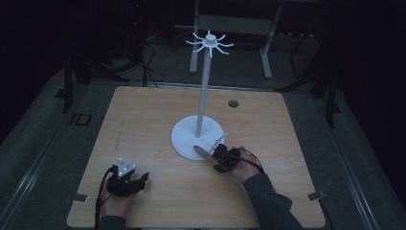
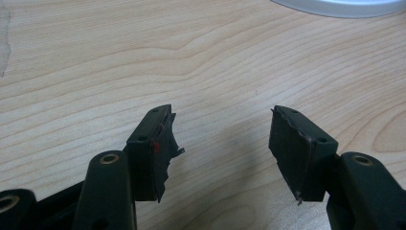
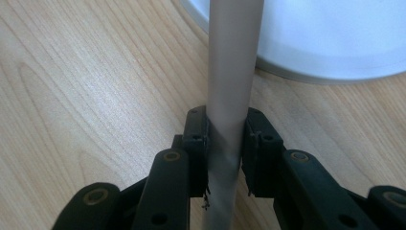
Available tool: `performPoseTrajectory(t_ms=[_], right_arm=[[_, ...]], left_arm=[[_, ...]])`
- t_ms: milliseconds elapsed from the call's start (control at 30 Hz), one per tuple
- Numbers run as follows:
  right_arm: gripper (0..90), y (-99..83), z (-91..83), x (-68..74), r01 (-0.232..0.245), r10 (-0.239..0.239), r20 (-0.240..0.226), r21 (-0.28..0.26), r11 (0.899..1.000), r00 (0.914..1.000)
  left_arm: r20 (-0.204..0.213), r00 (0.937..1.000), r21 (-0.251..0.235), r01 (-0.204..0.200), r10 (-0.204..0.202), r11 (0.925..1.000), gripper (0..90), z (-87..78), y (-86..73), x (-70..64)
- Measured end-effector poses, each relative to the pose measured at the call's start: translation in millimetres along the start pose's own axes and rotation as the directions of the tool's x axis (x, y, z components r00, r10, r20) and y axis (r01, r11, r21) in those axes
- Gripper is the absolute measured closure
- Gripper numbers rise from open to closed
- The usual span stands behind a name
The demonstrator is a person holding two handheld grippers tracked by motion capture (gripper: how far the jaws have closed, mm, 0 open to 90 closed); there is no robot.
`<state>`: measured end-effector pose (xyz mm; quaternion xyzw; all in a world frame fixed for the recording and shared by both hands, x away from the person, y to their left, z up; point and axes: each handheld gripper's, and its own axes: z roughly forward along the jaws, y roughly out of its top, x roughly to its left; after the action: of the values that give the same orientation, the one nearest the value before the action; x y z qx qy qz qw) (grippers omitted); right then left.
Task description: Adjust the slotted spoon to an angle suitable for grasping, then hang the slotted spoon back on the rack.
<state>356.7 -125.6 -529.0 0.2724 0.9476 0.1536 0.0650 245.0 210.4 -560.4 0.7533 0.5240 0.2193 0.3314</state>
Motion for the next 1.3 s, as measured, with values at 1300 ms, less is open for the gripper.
performPoseTrajectory(t_ms=[1300], right_arm=[[73.9,-9.9,-53.3,-9.9,-0.076,0.100,0.073,-0.277,0.958,0.9923]], left_arm=[[0.001,0.9999,0.000,-0.012,0.012,0.9999,41.3,-0.8,0.6,-1.9]])
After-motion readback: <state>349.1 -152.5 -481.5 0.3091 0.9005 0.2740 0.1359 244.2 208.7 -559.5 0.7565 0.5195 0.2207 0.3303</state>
